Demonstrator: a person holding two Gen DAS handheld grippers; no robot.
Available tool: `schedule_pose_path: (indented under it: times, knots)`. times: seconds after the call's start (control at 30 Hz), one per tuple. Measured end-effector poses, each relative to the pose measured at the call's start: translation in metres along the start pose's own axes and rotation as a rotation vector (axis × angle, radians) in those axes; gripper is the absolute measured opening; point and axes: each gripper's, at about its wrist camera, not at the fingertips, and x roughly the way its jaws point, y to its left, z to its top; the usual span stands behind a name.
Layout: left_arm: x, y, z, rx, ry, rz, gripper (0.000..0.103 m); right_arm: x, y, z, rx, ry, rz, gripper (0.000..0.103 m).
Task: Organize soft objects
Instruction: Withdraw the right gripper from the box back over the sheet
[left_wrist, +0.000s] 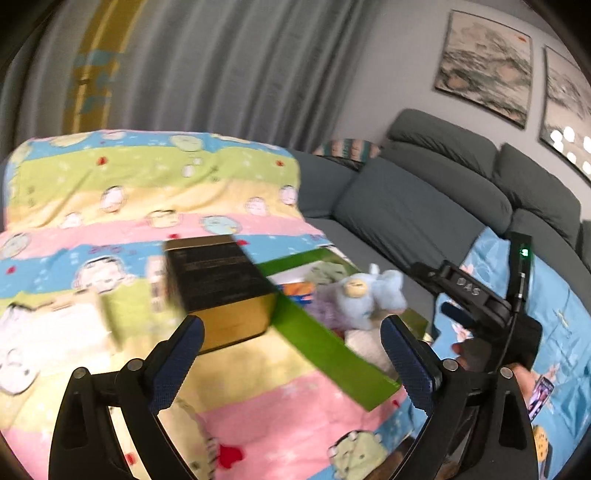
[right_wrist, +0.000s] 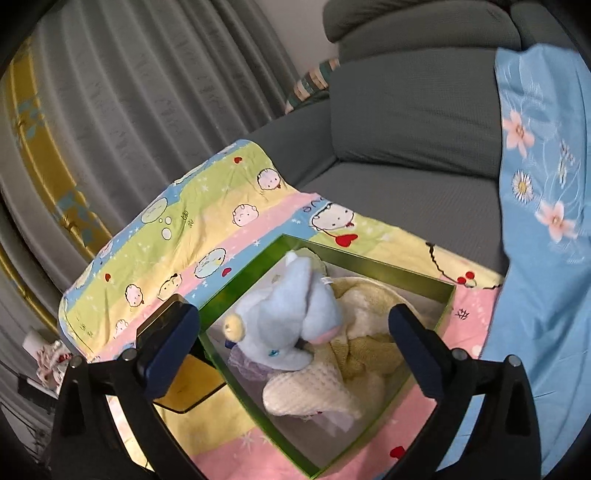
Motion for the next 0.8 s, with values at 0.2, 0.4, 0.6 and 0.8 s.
schedule_pose_path:
  times: [0.2, 0.4, 0.6, 0.8]
  knots:
    - [-0.033, 0.055, -0.021, -0.059, -0.041, 0.147, 0.096, -0.006, 0.024, -0.007, -0.053, 0.010, 0.014, 0.102]
    - [-0.044, 0.121, -0.053, -0.157, -0.041, 0.259, 0.096, -0.004, 0.054, -0.021, -0.105, 0.052, 0.069, 0.102]
    - [-0.059, 0.172, -0.068, -0.275, -0.030, 0.321, 0.096, 0.009, 0.096, -0.044, -0.202, 0.113, 0.118, 0.102]
    - [-0.078, 0.201, -0.073, -0.346, -0.037, 0.419, 0.096, 0.024, 0.129, -0.068, -0.226, 0.182, 0.197, 0.097]
